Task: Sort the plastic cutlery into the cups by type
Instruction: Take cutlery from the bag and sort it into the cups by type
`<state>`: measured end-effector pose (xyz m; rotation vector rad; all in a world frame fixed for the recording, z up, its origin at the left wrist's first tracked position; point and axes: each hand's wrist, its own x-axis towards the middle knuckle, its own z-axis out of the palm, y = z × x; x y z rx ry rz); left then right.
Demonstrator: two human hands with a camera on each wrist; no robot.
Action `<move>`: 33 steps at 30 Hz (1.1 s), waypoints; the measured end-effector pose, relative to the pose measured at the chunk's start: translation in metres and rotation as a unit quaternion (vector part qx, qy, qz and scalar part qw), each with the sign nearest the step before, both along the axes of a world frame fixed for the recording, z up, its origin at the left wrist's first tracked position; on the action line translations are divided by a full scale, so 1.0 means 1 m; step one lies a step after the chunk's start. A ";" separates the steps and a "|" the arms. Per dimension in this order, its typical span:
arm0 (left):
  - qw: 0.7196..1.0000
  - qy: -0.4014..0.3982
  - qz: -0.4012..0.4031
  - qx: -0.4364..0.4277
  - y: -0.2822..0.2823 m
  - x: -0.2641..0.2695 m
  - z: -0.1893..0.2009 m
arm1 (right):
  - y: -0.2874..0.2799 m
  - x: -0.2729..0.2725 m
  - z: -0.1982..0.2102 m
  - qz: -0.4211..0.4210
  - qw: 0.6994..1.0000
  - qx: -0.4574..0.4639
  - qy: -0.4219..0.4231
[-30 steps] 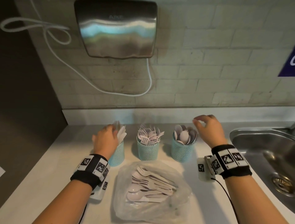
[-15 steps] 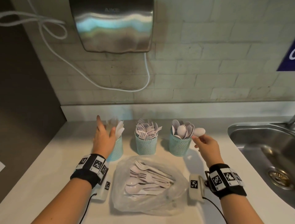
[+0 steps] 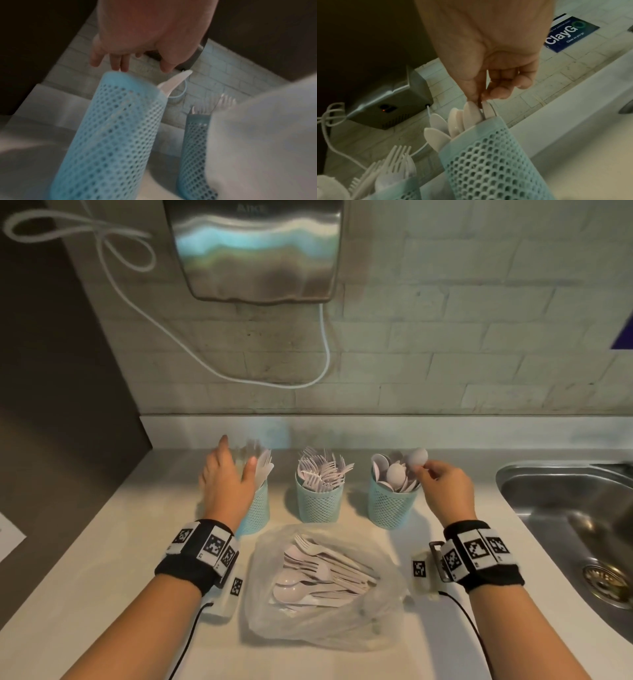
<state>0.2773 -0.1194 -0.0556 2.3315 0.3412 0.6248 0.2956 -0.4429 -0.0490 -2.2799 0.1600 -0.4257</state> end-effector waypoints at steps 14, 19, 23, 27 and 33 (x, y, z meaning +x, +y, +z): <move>0.926 0.262 -0.196 0.190 -0.035 -0.073 0.016 | 0.062 -0.058 0.031 0.246 0.969 0.014 0.002; 0.845 0.394 -0.239 0.273 -0.037 -0.089 -0.008 | 0.101 -0.086 0.001 0.338 0.846 -0.343 0.230; 0.857 0.370 -0.268 0.236 -0.030 -0.098 -0.017 | 0.112 -0.098 -0.029 0.292 0.847 -0.371 0.245; 0.873 0.335 -0.291 0.202 -0.029 -0.104 -0.014 | 0.120 -0.104 -0.043 0.309 0.863 -0.355 0.185; 0.892 0.309 -0.294 0.149 -0.022 -0.107 -0.020 | 0.128 -0.109 -0.054 0.313 0.874 -0.336 0.158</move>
